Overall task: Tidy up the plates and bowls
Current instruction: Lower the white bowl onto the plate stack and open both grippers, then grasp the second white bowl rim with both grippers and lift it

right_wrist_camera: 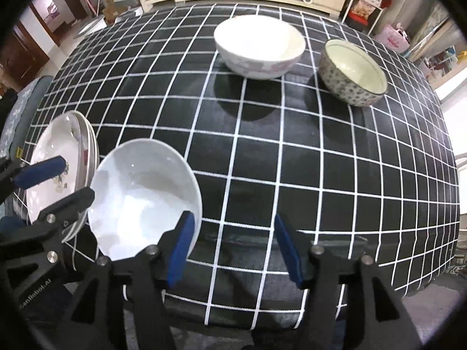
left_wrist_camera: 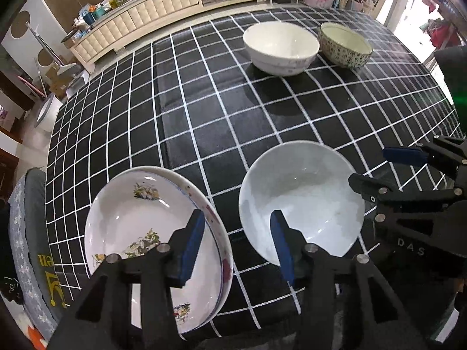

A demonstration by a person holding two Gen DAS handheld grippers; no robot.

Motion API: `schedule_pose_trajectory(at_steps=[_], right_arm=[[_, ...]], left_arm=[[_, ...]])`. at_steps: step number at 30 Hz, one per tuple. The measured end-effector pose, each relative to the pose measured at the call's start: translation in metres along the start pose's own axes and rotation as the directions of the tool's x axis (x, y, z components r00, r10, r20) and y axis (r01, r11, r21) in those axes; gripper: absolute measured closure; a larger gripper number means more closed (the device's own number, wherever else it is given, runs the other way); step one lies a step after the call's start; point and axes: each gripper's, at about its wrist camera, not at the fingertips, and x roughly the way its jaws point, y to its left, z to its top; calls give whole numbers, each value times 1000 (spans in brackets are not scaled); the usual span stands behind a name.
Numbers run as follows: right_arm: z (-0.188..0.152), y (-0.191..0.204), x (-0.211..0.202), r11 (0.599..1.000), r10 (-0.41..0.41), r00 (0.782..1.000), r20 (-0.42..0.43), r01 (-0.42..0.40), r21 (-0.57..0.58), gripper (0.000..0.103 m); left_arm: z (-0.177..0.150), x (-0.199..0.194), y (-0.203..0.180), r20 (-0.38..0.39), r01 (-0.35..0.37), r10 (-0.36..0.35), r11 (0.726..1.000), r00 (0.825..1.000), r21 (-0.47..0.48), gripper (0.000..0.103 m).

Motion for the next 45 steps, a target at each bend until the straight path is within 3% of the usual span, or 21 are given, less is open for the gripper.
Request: schedule_pose_trajectory(at_steps=[5,8,11,17,20,22,33,37,41,45], right_arm=[[6,-4,-14,1000,9,1000,26,-9,5,37],[12,-5,-23,1000,6,998,63,-6,-2,24],[22,-10,-31,1000,3,997,79,-3,3,20],[46,-26,-41,997,57,992,116,-61,36,19],[61,-30,-43,996,55,990,130,-63,58,19],[70,-31,-42,997,44,990,138,-53,59,19],[123,-56,-27,993,21,989,143,-36,109,18],[139,-64,-19,992,39,991,129,-54,117,18],[151,-72,-10,987,62,991,120,-78,138,18],[159,-76,2,984,73,992,101,-89,157,19]], left_arm=[[6,-10,-5,25,5,-5,1000,1000,10,59],[13,-17,-4,50,-5,5,1000,999,9,45],[24,-25,-1,83,-3,3,1000,997,7,43],[52,-36,10,113,-18,18,1000,993,2,34],[69,-39,16,121,-5,6,1000,993,-11,34],[82,-38,19,119,-12,14,1000,993,-19,28],[143,-19,17,125,-35,31,999,992,24,28],[162,0,19,82,20,-23,999,996,28,28],[178,15,28,77,35,-34,999,996,-14,28],[192,31,35,56,100,-97,993,994,-55,28]])
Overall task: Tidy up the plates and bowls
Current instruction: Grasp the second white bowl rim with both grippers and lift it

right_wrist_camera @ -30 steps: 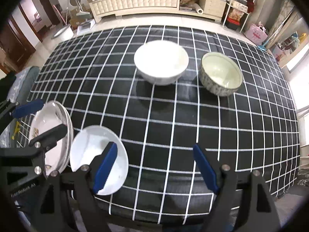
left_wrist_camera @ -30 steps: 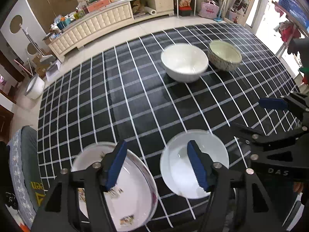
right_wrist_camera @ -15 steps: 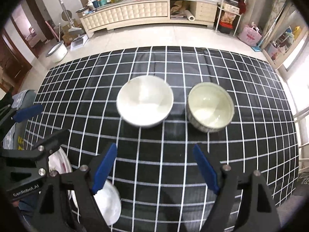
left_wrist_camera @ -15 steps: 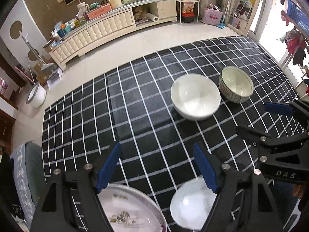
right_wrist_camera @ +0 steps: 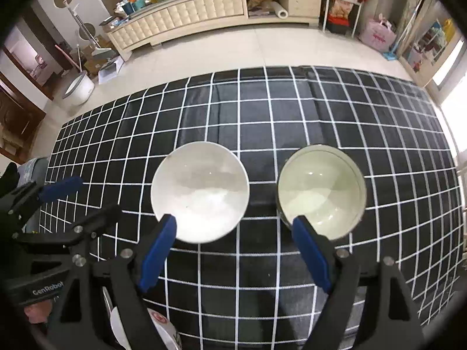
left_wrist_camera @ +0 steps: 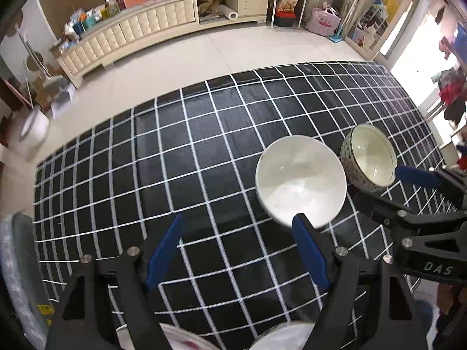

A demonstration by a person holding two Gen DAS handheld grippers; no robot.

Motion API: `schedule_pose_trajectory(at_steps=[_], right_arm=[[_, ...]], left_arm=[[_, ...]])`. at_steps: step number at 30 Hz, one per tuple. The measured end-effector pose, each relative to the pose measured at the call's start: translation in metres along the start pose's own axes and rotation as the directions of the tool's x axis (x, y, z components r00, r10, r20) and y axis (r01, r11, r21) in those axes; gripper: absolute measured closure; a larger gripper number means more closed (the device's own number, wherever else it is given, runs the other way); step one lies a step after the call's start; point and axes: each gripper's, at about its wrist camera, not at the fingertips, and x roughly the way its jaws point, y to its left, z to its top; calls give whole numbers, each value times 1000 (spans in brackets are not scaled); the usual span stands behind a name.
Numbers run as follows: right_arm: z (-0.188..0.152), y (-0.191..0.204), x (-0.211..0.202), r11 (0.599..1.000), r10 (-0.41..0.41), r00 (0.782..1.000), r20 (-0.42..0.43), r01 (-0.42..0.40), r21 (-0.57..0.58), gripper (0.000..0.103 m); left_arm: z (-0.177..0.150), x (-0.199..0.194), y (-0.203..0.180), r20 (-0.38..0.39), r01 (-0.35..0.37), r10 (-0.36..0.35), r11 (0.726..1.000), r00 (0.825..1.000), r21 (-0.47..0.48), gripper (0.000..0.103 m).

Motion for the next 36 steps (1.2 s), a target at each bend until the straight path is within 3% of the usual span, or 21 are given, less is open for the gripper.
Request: schedule_pose_trajectory(at_steps=[2,5,8,11,13,14,19,24,26,36], right_arm=[[3,-1,6,1000,7,1000,-7,-7,3,23],[6,-3,17,1000,10,999,-33,-10,7,38],[10,-4,23,1000,6,999,-45,-6,0,46],[12,-7,31,1000,19,998,-67,-19,-2,50],[13,-8,35,1000,10,997,-72,-10,-6,51],[13,-9,37,1000,13,997,-76,-14,-5,54],[12,-10,48,1000,23,995,-94,-24,-9,62],[12,-14,60,1000,30,994,-109,-30,2,81],[10,-16,62,999,35,993,-110,-35,4,84],[-1,-16,65,999,47,993,-105,-45,18,85]], left_arm=[[3,7,1,-10,0,0,1000,1000,-6,28],[7,17,0,-21,18,-17,1000,1000,9,29],[11,23,0,-15,27,-27,999,1000,19,38],[15,33,-2,-24,9,-8,999,1000,37,52],[16,41,-4,-40,29,-27,998,999,56,70],[17,45,-5,-47,36,-32,997,998,65,72],[17,59,-7,-63,54,-49,995,997,79,76],[18,70,-13,-84,56,-48,994,995,95,81],[19,73,-15,-91,55,-46,994,995,98,81],[18,88,-26,-121,44,-31,993,992,105,82]])
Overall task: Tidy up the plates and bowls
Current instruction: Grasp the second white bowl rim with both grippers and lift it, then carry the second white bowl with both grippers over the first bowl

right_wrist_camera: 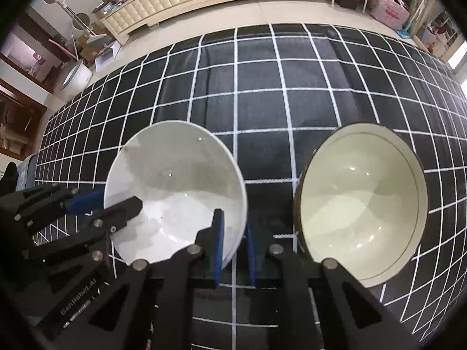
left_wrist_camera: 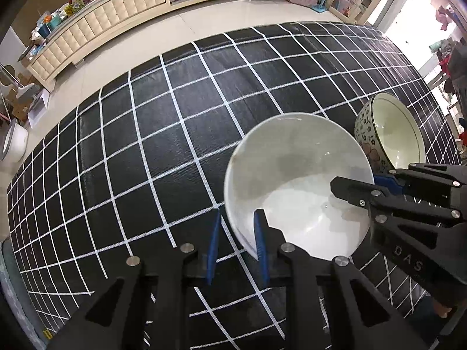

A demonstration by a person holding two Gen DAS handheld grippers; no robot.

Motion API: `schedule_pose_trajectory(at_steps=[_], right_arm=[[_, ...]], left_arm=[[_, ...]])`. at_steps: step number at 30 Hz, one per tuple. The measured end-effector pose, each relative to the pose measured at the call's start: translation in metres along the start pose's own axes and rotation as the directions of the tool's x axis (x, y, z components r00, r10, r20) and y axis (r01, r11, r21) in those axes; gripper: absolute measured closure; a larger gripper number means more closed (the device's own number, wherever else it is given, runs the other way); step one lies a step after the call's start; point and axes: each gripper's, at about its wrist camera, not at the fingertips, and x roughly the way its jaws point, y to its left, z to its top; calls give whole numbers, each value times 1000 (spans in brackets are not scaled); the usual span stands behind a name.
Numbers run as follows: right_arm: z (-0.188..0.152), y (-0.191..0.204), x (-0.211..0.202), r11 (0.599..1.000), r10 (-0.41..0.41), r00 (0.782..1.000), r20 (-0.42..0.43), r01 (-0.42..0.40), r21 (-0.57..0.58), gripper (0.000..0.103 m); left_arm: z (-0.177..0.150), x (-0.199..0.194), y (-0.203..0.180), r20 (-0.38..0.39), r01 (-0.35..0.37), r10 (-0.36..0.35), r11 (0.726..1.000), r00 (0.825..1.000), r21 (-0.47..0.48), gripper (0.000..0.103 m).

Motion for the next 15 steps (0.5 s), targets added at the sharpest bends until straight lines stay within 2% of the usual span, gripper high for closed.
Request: schedule_pose_trajectory(at_steps=[4,9,15], right_arm=[[0,-4,3,1000,10,1000,-3,-10,4,86],[-7,1,0,999,-43,999,13,43,-30,87],[-14,4,-18,1000,-19,999,38,19,-8,88]], left_arm=[[-2,6,-3,-12,8,-8,1000,1000,9,85],[-3,4,-11,1,-25,25,999,1000,45,86],[-11,-5,-13,22,-28,27,999,999,39,88]])
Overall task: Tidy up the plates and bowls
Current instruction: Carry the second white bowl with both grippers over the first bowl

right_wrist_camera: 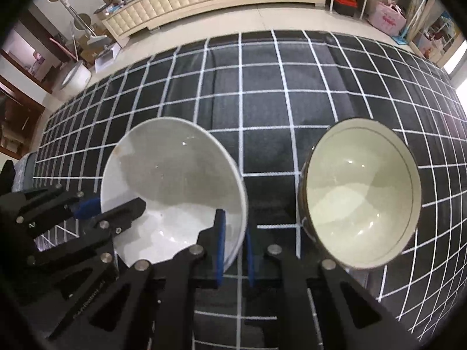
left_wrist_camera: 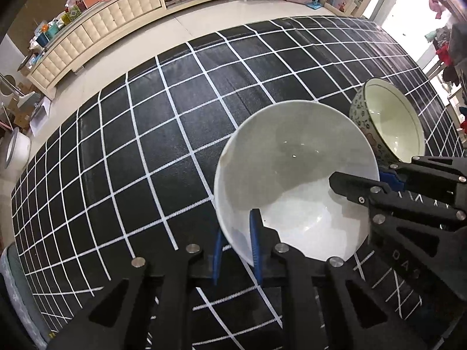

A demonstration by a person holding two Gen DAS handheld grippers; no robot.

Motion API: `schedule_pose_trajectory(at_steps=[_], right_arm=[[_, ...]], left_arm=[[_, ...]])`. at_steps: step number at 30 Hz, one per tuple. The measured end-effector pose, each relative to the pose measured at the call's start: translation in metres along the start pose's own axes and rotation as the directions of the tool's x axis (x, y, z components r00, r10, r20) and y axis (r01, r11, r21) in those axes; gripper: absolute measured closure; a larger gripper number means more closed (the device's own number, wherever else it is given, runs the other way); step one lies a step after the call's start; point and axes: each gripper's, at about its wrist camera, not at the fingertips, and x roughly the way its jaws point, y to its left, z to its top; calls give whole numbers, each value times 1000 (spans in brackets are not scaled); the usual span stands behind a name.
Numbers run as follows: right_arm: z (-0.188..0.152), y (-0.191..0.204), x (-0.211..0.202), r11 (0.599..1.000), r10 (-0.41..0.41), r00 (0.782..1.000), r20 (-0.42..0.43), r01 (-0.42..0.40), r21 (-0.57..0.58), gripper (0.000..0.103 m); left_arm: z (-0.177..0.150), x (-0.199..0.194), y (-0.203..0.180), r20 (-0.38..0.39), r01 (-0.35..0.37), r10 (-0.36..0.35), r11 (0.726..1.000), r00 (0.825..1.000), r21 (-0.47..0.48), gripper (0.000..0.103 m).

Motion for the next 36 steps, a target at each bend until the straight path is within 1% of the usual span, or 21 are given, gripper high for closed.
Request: schedule_pose_trajectory(at_steps=[5,8,14,17,19,21,26,32,36], right_arm=[[-13,7,-26,1000,19,999,31,-19,5,88],[-24,14,-39,999,32,999,35,-32,-2,88],[-49,35,-59,999,42,998,49,-40,-36,88],[-61,42,-64,998,46,998,47,-44,-43,89],[-59,51,-64,998,52,998,42,-50,-44,89],[-67,54,-68,997,61,997,39,-59,-43,89],[-86,65,-75,996,50,998,48,-47,-70,89],[-114,67,-76,997,64,998,20,-63,-49,89],[-130,71,-79,997,51,998,19,-50,-55,89]], left_arm=[[-13,-22,0,25,-22,22,1000,999,-2,88],[-23,-37,0,39,-23,23,1000,999,-13,88],[-56,-65,-1,63,-38,40,999,997,-36,88],[-75,-75,1,64,-27,30,998,997,-53,88],[-88,-82,-2,68,-31,35,998,997,-59,88],[-100,-90,-5,72,-41,45,997,996,-61,88],[-127,-101,-12,76,-65,70,996,995,-60,88],[-160,-106,-18,86,-34,41,997,995,-75,89],[-177,-107,-23,79,-31,37,997,996,-75,89]])
